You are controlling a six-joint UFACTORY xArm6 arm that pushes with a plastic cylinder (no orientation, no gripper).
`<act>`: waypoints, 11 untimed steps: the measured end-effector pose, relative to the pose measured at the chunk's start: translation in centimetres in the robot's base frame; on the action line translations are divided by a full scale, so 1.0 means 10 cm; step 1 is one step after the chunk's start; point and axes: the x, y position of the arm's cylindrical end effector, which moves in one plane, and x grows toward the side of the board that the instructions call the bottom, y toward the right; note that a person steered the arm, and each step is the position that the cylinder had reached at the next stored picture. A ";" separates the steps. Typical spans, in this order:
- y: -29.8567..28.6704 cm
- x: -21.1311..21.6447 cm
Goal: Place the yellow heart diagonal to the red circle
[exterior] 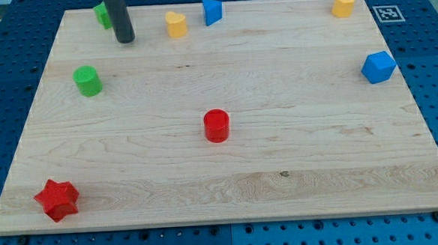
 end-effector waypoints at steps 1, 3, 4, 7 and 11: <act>0.13 -0.24; 0.62 -0.69; 0.81 -0.69; 0.81 -0.31; 0.82 0.87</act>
